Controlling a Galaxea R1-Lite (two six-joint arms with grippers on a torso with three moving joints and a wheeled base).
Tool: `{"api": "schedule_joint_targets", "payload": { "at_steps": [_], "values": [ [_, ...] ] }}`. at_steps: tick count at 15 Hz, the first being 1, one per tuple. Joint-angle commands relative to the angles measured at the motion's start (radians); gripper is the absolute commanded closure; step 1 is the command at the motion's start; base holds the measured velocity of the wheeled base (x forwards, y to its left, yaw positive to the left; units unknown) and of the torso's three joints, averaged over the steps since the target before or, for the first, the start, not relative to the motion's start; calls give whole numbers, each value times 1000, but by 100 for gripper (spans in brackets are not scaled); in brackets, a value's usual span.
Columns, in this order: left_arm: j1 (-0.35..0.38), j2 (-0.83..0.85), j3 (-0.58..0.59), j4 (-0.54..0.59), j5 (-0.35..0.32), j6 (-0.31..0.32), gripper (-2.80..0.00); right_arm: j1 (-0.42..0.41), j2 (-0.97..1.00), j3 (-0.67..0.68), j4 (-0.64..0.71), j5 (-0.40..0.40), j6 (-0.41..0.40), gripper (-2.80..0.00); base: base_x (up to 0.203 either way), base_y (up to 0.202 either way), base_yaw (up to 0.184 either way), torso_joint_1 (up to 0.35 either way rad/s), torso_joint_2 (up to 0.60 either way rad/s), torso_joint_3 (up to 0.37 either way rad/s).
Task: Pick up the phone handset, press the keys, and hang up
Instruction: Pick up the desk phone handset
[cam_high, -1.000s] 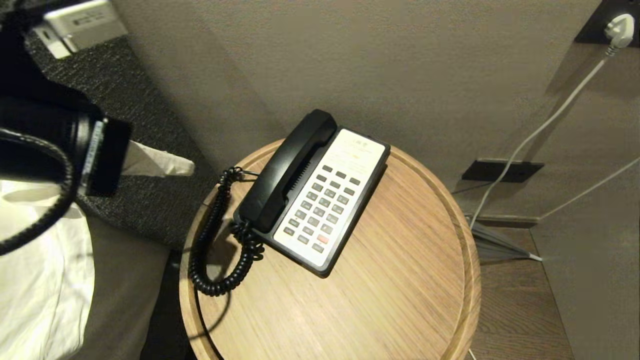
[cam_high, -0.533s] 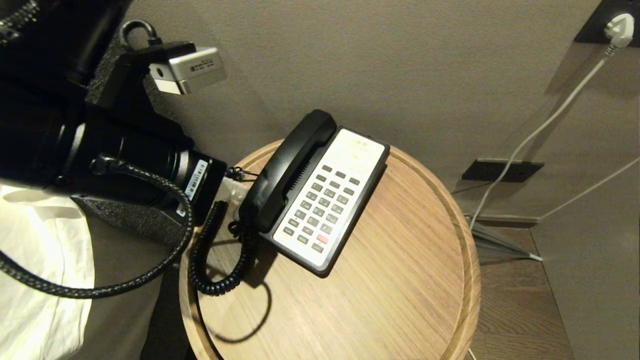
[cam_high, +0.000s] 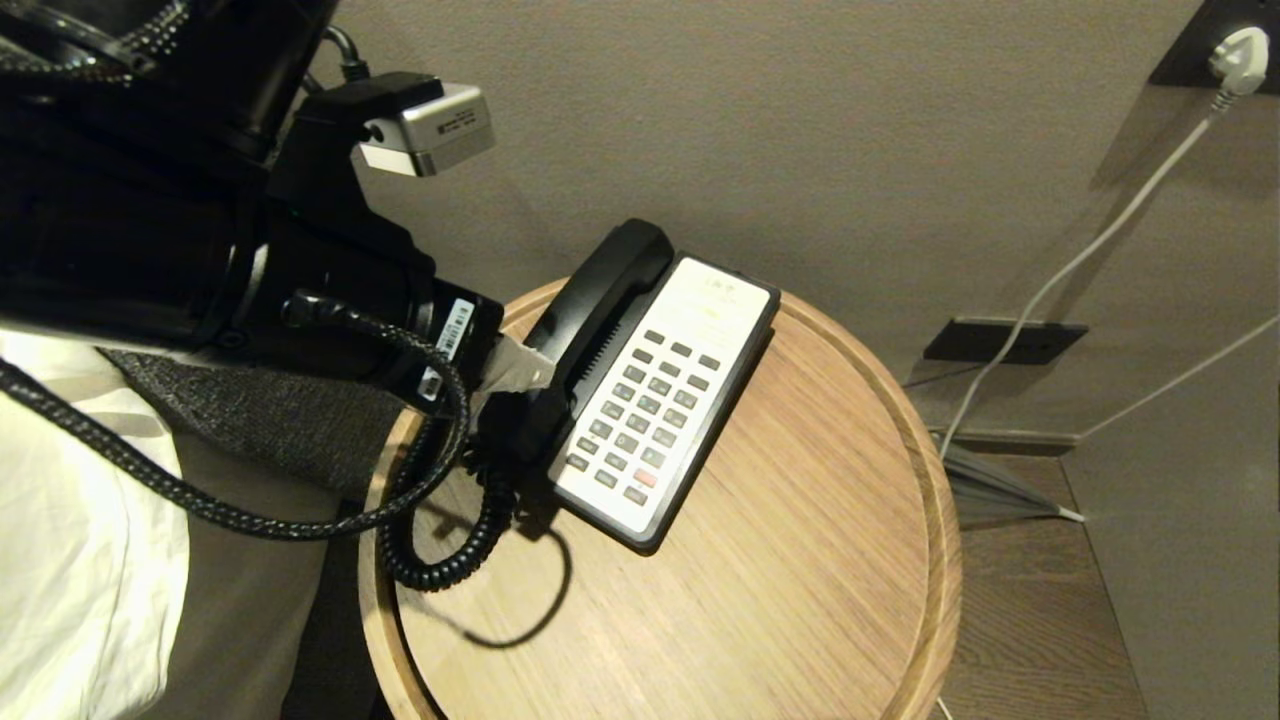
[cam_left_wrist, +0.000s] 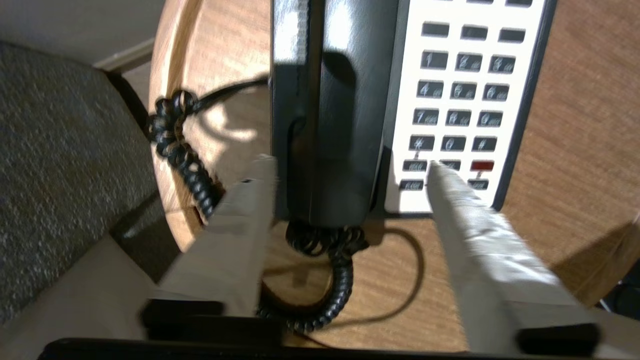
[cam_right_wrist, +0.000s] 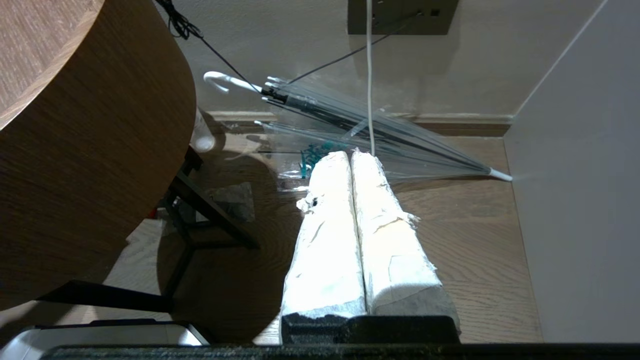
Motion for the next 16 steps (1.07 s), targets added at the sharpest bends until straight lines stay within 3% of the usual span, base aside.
{"api": "schedule_joint_targets", "payload": {
  "at_steps": [1, 5, 8, 16],
  "values": [
    [-2, 17, -14, 4, 0, 20, -280, 0, 0, 18, -1, 0, 0, 0, 0, 0, 0, 0, 0, 0],
    [-1, 44, -6, -61, 0, 51, -280, 0, 0, 18, -1, 0, 0, 0, 0, 0, 0, 0, 0, 0],
    [1, 54, 9, -99, 0, 117, -280, 0, 0, 18, -1, 0, 0, 0, 0, 0, 0, 0, 0, 0],
    [2, 76, 43, -115, 1, 129, -280, 0, 0, 18, -2, 0, 0, 0, 0, 0, 0, 0, 0, 0]
  ]
}}
